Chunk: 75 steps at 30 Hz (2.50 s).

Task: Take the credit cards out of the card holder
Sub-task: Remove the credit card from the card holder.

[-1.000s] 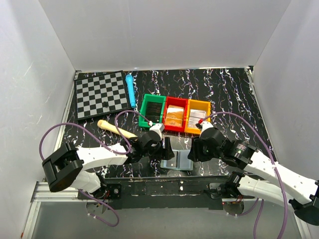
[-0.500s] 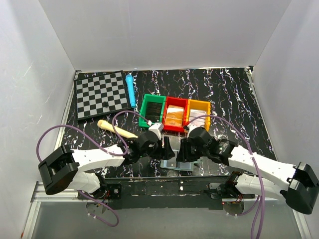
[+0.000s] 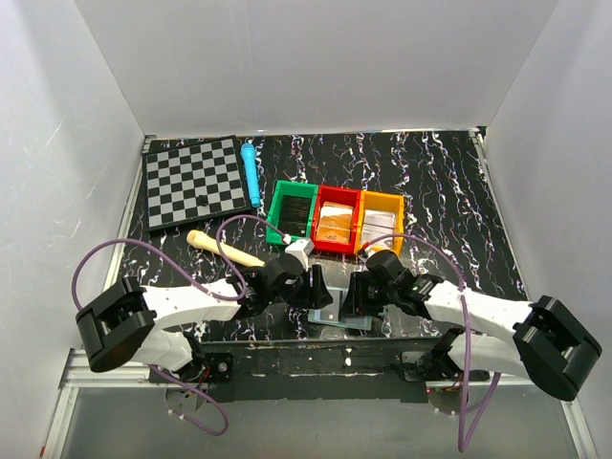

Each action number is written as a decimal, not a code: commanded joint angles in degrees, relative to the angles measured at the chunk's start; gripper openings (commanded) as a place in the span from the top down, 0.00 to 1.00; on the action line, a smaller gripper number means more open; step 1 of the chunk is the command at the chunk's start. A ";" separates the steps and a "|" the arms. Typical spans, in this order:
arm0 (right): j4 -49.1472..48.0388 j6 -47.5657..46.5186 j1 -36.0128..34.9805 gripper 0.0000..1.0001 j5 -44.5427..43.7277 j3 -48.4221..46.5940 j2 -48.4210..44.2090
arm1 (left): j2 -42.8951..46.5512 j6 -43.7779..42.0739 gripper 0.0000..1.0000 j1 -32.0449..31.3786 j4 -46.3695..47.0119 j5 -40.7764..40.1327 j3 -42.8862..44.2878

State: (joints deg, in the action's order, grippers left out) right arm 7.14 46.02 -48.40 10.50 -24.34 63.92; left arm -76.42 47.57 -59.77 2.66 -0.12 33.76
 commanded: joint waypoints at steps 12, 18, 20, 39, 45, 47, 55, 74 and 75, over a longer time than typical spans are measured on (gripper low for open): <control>-9.07 -1.81 2.61 0.64 4.53 -0.27 7.88 | 1.54 0.77 0.51 -0.26 0.86 0.12 -2.82; -8.46 -3.57 2.70 0.63 5.14 -2.03 9.90 | 1.80 0.85 0.52 -0.26 0.42 -0.05 -3.26; -8.10 -4.09 2.79 0.64 5.49 -2.82 11.05 | 2.50 1.12 0.52 -0.26 0.16 -0.32 -3.78; -0.81 -3.22 2.79 0.52 2.51 -4.84 6.22 | 2.25 0.50 0.56 0.97 1.47 3.19 -1.24; -0.81 -2.60 2.79 0.52 2.42 -3.96 4.90 | 0.58 1.12 0.60 1.41 3.32 4.95 -1.24; -1.16 -2.34 2.79 0.52 2.59 -3.79 4.90 | -0.21 1.38 0.62 1.58 3.85 5.48 -1.33; -2.48 -1.64 2.79 0.52 2.68 -2.91 4.55 | -4.26 1.91 0.65 2.37 6.48 8.38 -1.33; -10.74 1.35 2.79 0.53 4.44 1.22 3.14 | -7.51 4.46 0.80 3.25 5.87 6.54 -3.78; -11.09 1.44 2.96 0.53 4.44 1.40 3.31 | -7.60 4.55 0.80 3.25 5.78 6.54 -3.96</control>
State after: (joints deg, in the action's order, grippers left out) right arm 0.01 46.57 -45.76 14.20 -23.70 67.90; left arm -83.94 51.48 -56.97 8.25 7.49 30.81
